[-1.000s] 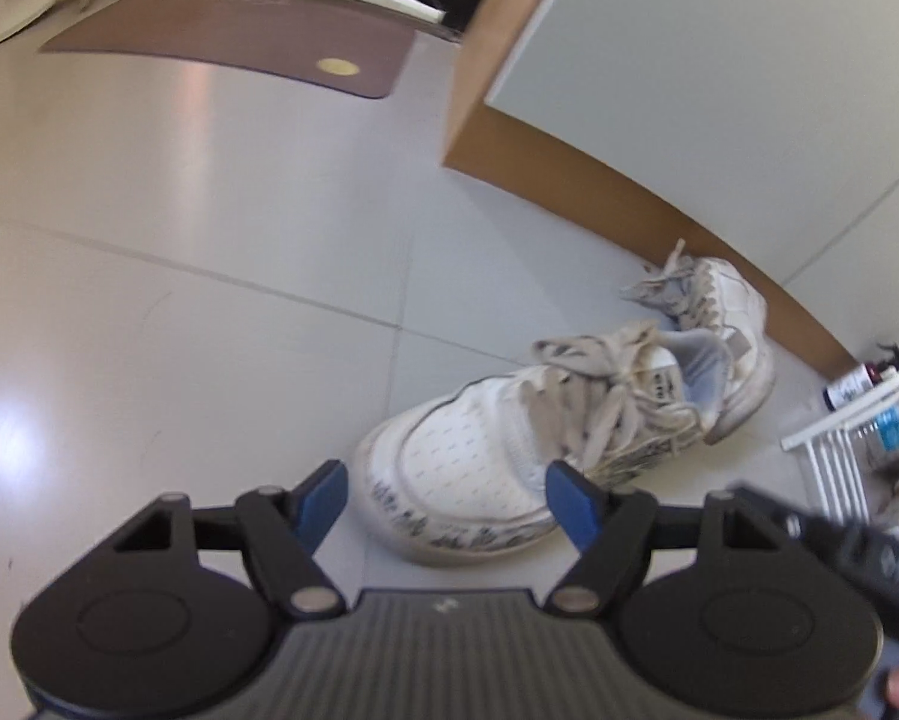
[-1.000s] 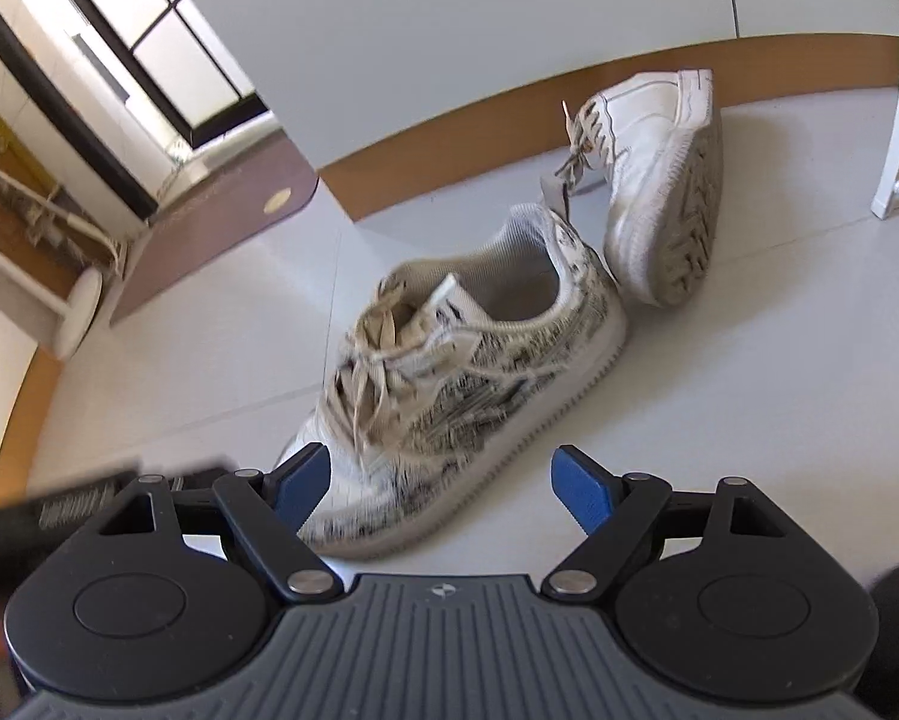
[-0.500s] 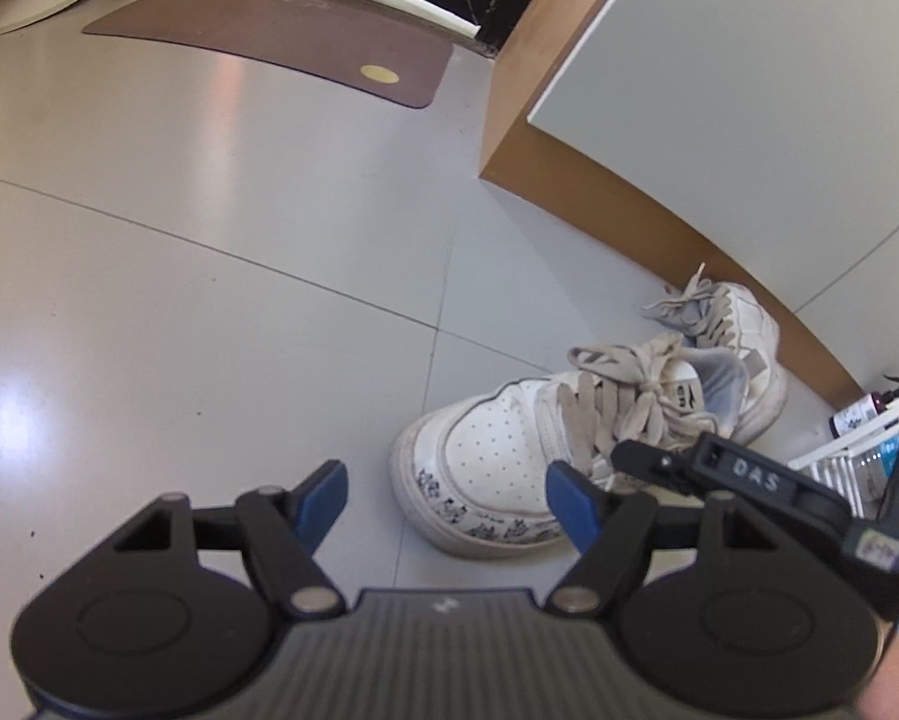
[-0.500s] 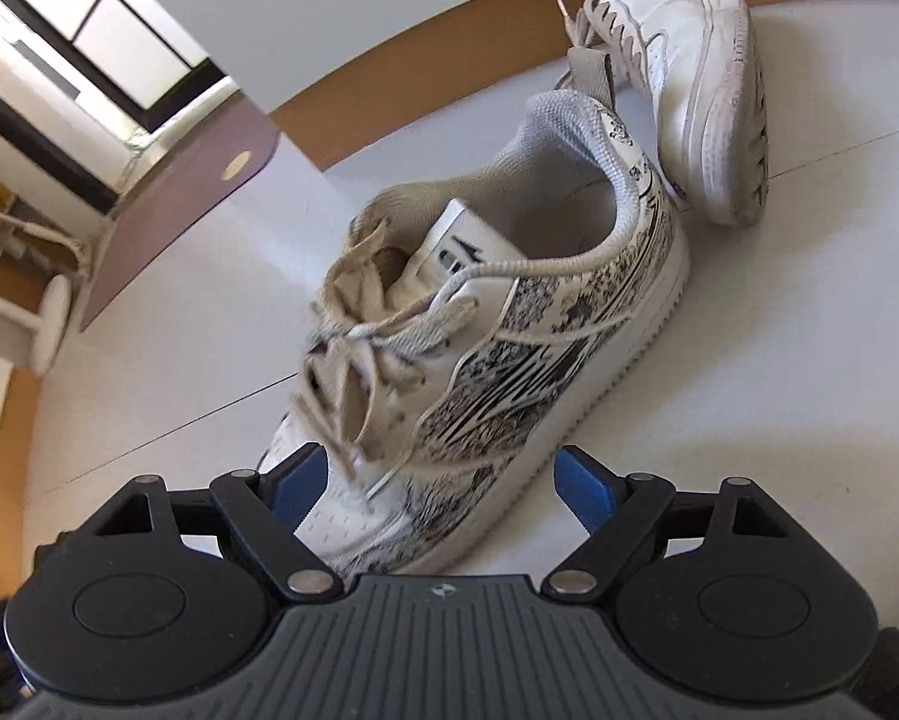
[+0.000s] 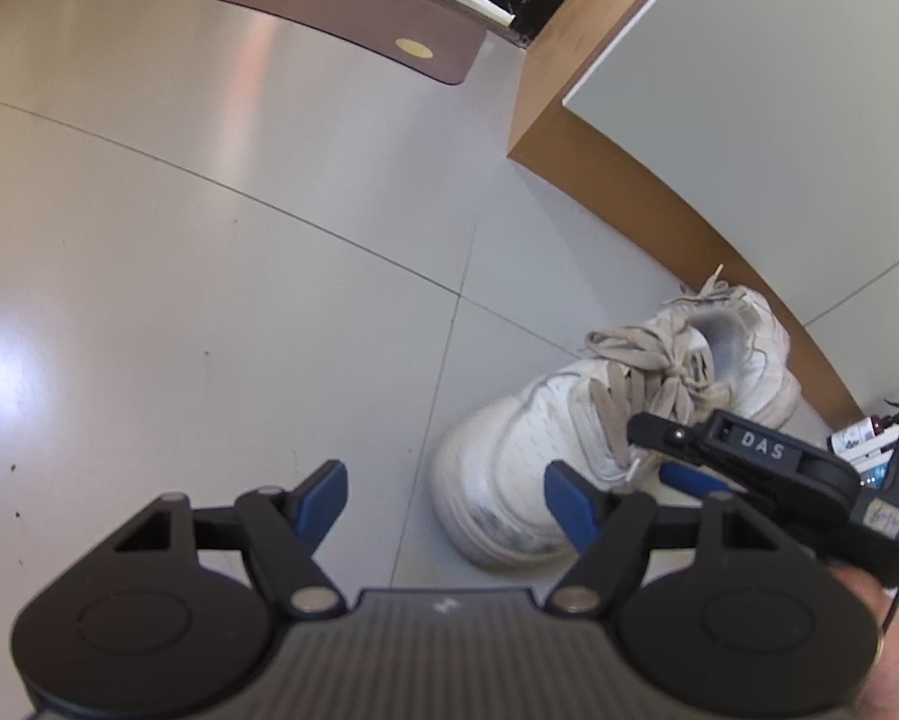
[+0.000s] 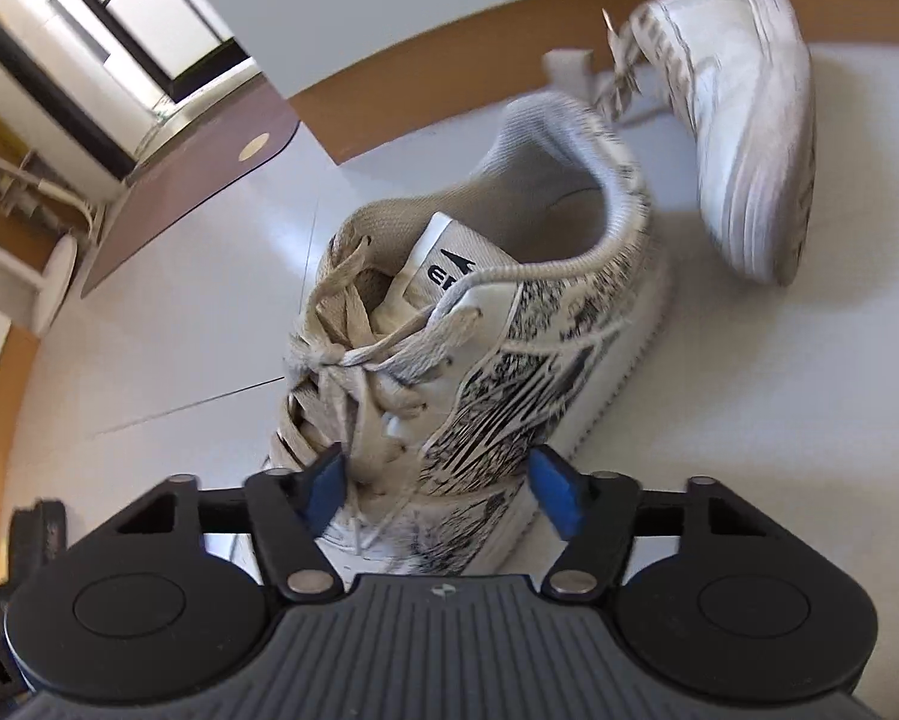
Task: Organize scattered shoes
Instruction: 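Grasp the sneaker's toe with the right gripper while the left gripper releases it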
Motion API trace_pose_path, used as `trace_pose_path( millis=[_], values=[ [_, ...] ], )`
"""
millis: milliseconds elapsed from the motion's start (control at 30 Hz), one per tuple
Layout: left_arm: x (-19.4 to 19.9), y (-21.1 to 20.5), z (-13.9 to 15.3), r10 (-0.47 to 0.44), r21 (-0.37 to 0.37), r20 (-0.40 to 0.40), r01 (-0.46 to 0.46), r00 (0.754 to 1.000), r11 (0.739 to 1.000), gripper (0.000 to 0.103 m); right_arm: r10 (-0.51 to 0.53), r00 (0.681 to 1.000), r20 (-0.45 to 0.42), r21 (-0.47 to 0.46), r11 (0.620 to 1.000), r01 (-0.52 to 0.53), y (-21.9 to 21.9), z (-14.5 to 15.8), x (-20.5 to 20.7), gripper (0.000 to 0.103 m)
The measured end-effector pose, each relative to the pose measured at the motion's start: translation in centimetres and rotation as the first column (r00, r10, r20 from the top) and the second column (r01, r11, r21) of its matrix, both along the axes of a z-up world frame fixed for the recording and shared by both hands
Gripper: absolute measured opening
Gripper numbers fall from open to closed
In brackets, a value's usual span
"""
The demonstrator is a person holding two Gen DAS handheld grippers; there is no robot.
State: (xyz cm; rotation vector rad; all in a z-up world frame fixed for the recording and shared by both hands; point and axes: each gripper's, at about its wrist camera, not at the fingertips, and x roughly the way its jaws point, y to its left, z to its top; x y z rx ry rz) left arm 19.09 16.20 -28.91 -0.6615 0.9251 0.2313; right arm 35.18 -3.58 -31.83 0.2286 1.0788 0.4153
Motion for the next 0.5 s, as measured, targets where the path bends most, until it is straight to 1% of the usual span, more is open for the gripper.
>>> trace_pose_path(
  millis=[33,67,100,200,267,300,333,367,400,433,467,500],
  values=[
    [0.0,-0.1,0.0,0.001,0.000,0.001,-0.001,1.000,1.000,0.074,0.007,1.000,0.008,-0.008,1.000,-0.007,0.0,0.2,0.1,0.043],
    [-0.1,-0.1,0.0,0.001,-0.001,0.002,-0.001,1.000,1.000,0.074,0.021,0.999,0.027,-0.034,0.999,-0.020,0.1,0.5,0.2,0.035],
    [-0.1,-0.1,0.0,0.001,-0.001,0.000,-0.001,1.000,1.000,0.074,0.031,0.998,0.045,-0.062,0.998,-0.028,0.1,0.9,0.4,0.031],
    [-0.1,-0.3,-0.2,0.001,-0.003,-0.006,-0.001,1.000,1.000,0.074,0.026,0.998,0.059,-0.093,0.995,-0.020,-0.6,1.4,0.9,0.026],
    [-0.1,-0.5,-0.3,0.002,-0.004,-0.008,-0.002,1.000,1.000,0.074,0.017,0.998,0.065,-0.106,0.994,-0.010,-1.1,1.6,1.0,0.026],
    [0.0,-0.5,-0.4,0.002,-0.004,-0.008,-0.002,1.000,1.000,0.074,0.010,0.998,0.069,-0.109,0.994,-0.002,-1.4,1.7,0.9,0.028],
    [0.1,-0.6,-0.5,0.002,-0.004,-0.008,-0.002,1.000,1.000,0.074,0.004,0.997,0.075,-0.107,0.994,0.004,-1.6,1.9,0.7,0.031],
    [0.2,-0.6,-0.5,0.003,-0.004,-0.008,-0.003,1.000,1.000,0.074,0.006,0.996,0.084,-0.105,0.994,0.002,-1.6,2.0,0.7,0.055],
    [0.3,-0.6,-0.5,0.002,-0.003,-0.008,-0.002,1.000,1.000,0.074,0.010,0.996,0.094,-0.104,0.995,-0.001,-1.4,2.0,0.6,0.084],
    [0.4,-0.7,-0.5,0.001,-0.002,-0.007,-0.001,1.000,1.000,0.074,0.013,0.995,0.104,-0.103,0.995,-0.002,-1.4,2.0,0.5,0.093],
    [0.4,-0.8,-0.4,0.000,-0.001,-0.006,0.000,1.000,1.000,0.074,0.019,0.991,0.132,-0.104,0.995,-0.005,-1.3,2.1,0.2,0.099],
    [0.5,-0.8,-0.4,-0.001,-0.001,-0.004,0.001,1.000,1.000,0.074,0.033,0.988,0.152,-0.109,0.994,-0.016,-1.1,2.1,0.0,0.099]
  ],
)
